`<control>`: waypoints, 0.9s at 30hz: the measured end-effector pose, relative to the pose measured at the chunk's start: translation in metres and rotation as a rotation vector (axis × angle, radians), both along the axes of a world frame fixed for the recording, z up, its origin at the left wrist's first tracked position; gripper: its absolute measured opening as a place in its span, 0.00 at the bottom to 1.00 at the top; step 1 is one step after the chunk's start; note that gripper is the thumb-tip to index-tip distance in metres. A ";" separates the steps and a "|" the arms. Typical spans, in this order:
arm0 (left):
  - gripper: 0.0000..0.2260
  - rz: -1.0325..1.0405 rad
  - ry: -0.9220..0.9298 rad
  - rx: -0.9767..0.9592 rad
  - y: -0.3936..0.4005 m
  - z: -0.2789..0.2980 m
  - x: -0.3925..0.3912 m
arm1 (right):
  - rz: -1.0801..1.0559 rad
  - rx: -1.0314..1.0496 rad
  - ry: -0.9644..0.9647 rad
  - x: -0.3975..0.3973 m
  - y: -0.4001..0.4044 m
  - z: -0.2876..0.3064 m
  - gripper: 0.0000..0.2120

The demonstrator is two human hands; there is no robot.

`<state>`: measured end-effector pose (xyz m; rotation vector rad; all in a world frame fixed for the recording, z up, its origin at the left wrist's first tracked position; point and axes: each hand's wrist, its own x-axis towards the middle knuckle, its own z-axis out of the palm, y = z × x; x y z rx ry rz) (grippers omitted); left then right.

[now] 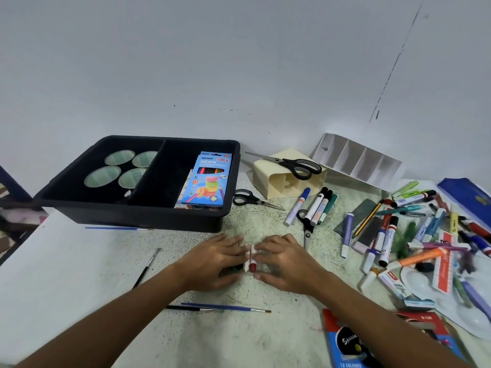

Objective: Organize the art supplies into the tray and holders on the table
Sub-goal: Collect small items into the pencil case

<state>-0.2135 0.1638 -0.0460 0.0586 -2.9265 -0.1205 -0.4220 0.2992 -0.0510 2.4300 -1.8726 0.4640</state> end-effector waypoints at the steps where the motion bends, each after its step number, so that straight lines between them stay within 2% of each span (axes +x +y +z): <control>1: 0.20 -0.008 0.003 -0.017 0.000 0.000 0.001 | 0.002 -0.003 0.010 0.000 0.001 0.000 0.18; 9: 0.19 -0.011 0.067 0.023 0.005 0.001 -0.002 | 0.000 0.045 0.070 0.002 0.001 0.004 0.19; 18: 0.21 -0.008 0.057 0.082 0.008 0.001 0.003 | 0.014 0.031 0.107 0.004 0.004 0.004 0.21; 22: 0.13 -0.040 0.141 0.024 0.013 0.012 -0.011 | -0.014 0.042 0.033 -0.001 0.008 0.008 0.20; 27: 0.07 -0.077 0.222 0.028 0.035 0.028 -0.066 | -0.164 0.012 -0.082 -0.028 0.032 0.031 0.15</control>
